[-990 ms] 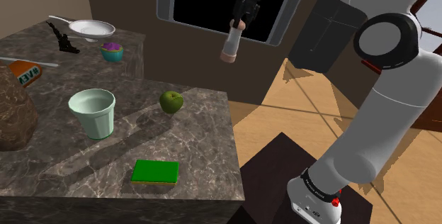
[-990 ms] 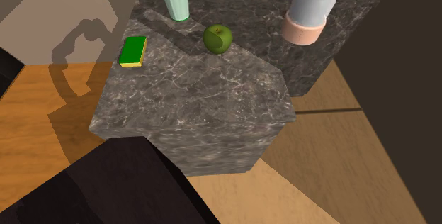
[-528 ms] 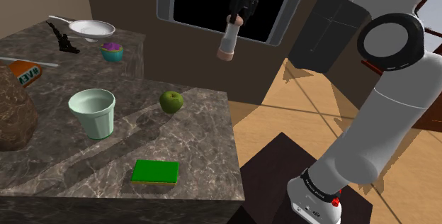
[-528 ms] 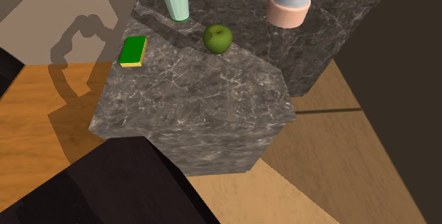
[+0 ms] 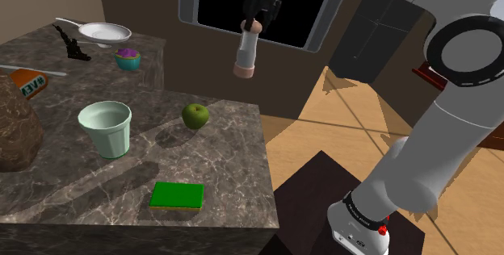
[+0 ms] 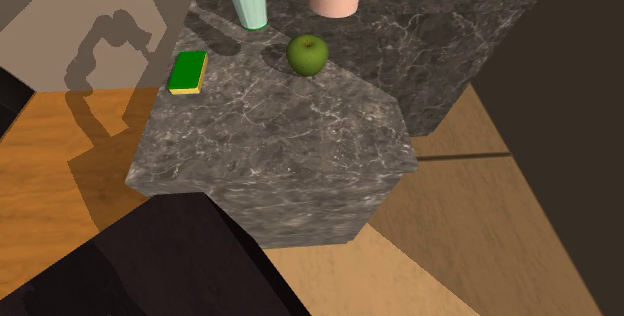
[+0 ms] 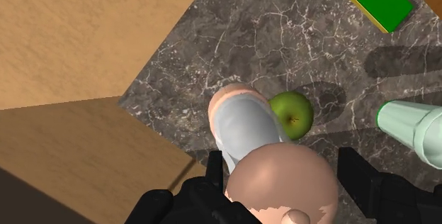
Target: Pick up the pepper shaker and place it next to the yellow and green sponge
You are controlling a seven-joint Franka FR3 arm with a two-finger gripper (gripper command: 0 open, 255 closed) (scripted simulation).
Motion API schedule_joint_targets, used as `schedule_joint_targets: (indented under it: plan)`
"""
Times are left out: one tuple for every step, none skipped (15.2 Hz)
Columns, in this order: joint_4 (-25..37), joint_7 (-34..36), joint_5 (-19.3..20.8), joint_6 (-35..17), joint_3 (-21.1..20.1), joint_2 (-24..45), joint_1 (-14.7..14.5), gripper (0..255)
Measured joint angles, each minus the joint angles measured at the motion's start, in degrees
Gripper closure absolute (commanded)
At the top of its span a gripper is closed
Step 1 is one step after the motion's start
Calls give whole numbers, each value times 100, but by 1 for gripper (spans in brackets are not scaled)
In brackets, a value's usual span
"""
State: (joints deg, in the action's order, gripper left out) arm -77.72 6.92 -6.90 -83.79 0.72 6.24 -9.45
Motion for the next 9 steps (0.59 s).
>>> schedule_joint_targets:
  plan:
    - [99,143,7,21,-62,62,-79,255]
    - [19,263,14,-36,-117,26,-152,255]
    - [92,418,22,-29,-184,73,-239,255]
    - [115,553,29,-21,-241,74,-315,255]
    - [72,690,37,-64,-302,55,-397,255]
    - [64,806,45,-96,-354,65,-465,255]
    - [151,934,59,-85,-408,128,-538,255]
    - [173,1074,72,-106,-469,156,-622,255]
    - [282,1219,87,-69,-529,214,-706,255]
